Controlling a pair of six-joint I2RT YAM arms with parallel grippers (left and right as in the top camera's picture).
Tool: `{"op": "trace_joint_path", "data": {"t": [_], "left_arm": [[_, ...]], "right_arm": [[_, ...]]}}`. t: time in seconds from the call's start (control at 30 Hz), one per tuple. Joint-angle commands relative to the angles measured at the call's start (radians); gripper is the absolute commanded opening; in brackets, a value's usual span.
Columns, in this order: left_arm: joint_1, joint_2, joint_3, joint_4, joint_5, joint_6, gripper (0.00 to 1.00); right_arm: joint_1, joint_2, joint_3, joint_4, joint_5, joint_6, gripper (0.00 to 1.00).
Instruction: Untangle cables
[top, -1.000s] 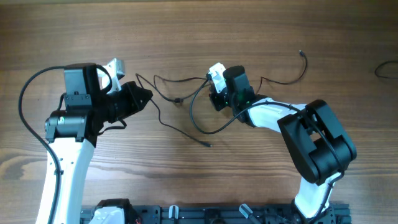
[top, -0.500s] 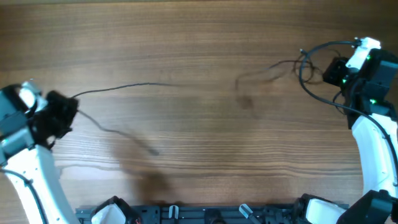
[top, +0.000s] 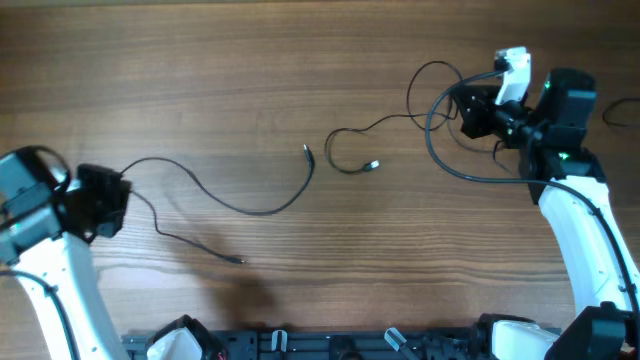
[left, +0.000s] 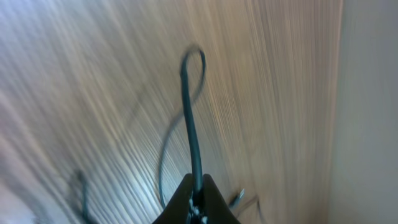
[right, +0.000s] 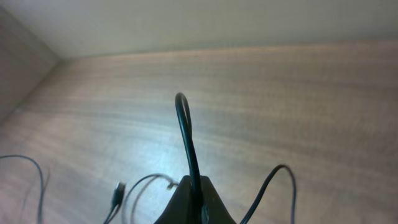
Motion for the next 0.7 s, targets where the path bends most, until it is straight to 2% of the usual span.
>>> {"op": "trace_joint_path", "data": {"t": [0.0, 0.07, 0.2, 0.3, 0.4, 0.5, 0.67], "left_arm": [[-0.171, 0.047, -0.039, 0.055, -0.001, -0.011, 0.04], [-0.271, 0.095, -0.039, 0.105, -0.001, -0.011, 0.04], [-0.407, 0.185, -0.039, 0.176, -0.002, -0.01, 0.04], [-0.482, 0.255, -0.039, 0.204, -0.017, -0.011, 0.04], [-0.534, 0.307, -0.039, 0.237, -0.02, -0.011, 0.04], [-0.566, 0.326, -0.039, 0.258, -0.02, -0.011, 0.04], [-0.599, 0.333, -0.039, 0.337, -0.024, -0.011, 0.04]], "right_arm": [[-0.013, -0.014, 0.113, 0.01, 0.226, -0.031, 0.04], [-0.04, -0.001, 0.249, -0.019, 0.364, -0.116, 0.04], [-0.109, 0.097, 0.468, -0.042, 0.479, -0.218, 0.05], [-0.171, 0.235, 0.611, 0.007, 0.556, -0.31, 0.04], [-0.214, 0.436, 0.749, 0.117, 0.573, -0.343, 0.04], [-0.229, 0.59, 0.755, 0.23, 0.571, -0.34, 0.04], [-0.227, 0.88, 0.755, 0.242, 0.536, -0.252, 0.04]]}}
